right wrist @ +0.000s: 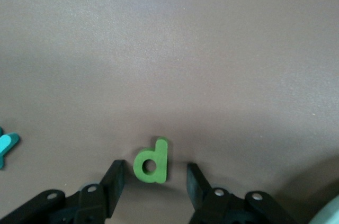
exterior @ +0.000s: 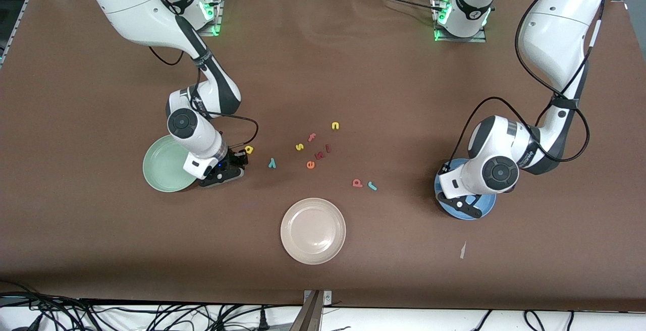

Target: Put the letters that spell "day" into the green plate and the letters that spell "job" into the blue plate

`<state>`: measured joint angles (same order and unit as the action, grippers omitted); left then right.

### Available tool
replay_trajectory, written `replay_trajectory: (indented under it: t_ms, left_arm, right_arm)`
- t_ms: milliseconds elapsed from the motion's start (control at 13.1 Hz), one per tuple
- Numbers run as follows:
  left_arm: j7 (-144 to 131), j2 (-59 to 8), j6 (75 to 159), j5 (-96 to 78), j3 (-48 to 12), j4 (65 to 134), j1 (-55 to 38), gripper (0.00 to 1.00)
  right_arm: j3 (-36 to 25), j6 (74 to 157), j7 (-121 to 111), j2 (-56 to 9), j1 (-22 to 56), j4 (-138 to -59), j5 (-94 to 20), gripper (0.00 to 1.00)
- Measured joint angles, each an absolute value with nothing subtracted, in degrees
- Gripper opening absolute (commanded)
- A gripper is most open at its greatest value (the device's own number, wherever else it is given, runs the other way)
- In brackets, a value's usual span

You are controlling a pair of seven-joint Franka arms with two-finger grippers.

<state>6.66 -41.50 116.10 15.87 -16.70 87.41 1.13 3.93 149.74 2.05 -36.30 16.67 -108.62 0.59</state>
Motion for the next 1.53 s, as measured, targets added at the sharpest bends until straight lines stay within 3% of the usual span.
replay_trajectory:
  t_ms: [229,459,612,1070,1300,1529]
  left_arm:
    - [5.68,-40.25,116.05,13.76,-21.46,84.99,-0.07,1.0]
    - [4.83,-40.11,116.1,8.83,-21.68,83.49,-2.27,1.0]
    - [4.66,-40.86,116.53,8.14,-21.72,82.27,-4.09,1.0]
    - [13.7,-49.76,123.04,8.16,-20.46,76.84,-12.54,1.0]
    - [27.24,-52.11,124.27,8.16,-20.36,76.09,-12.65,1.0]
    - [36.34,-52.61,125.54,8.16,-20.36,76.01,-14.95,1.0]
  right_arm:
    - [4.02,149.78,2.05,-36.21,16.72,-108.55,0.59,0.35]
    - [4.1,149.82,2.03,-36.14,16.72,-108.52,0.59,0.24]
    - [4.12,149.83,1.99,-35.7,16.73,-108.5,0.59,0.23]
    - [3.91,148.52,0.32,-34.35,16.4,-108.16,0.61,0.23]
    - [3.63,140.6,-5.91,-29.52,12.96,-107.92,0.61,0.23]
    - [3.46,134.24,-14.25,-25.46,7.16,-108.08,0.61,0.33]
